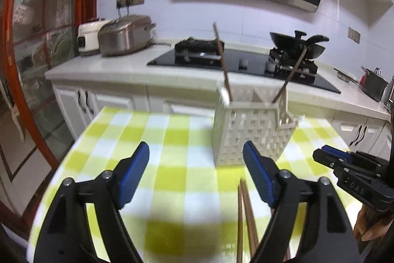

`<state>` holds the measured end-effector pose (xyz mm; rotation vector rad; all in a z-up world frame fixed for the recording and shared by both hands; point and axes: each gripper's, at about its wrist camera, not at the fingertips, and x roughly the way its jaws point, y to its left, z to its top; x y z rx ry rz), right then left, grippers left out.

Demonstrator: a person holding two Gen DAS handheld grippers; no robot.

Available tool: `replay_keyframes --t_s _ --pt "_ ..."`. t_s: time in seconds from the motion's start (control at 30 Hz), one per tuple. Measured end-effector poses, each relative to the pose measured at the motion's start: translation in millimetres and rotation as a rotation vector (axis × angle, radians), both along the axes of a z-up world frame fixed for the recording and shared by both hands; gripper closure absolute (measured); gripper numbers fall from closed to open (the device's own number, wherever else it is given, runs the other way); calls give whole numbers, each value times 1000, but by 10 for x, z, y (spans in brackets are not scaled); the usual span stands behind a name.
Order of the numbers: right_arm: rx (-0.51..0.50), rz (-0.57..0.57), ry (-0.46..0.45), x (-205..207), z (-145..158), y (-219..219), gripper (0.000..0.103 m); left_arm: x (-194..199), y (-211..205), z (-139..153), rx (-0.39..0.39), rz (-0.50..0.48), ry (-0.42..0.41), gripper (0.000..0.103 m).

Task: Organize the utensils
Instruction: 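Open both grippers to drop the chopsticks into the caddy, then lower the left gripper onto a brown chopstick and close while the right gripper grasps another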

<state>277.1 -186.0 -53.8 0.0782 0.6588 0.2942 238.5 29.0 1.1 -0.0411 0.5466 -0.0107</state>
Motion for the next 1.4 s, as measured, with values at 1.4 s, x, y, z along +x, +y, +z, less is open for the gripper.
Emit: replay_keyframes --t_s 1.4 --pt "-216 -73 205 -108 -817 537 95 -366 18 -871 3 23 105 25"
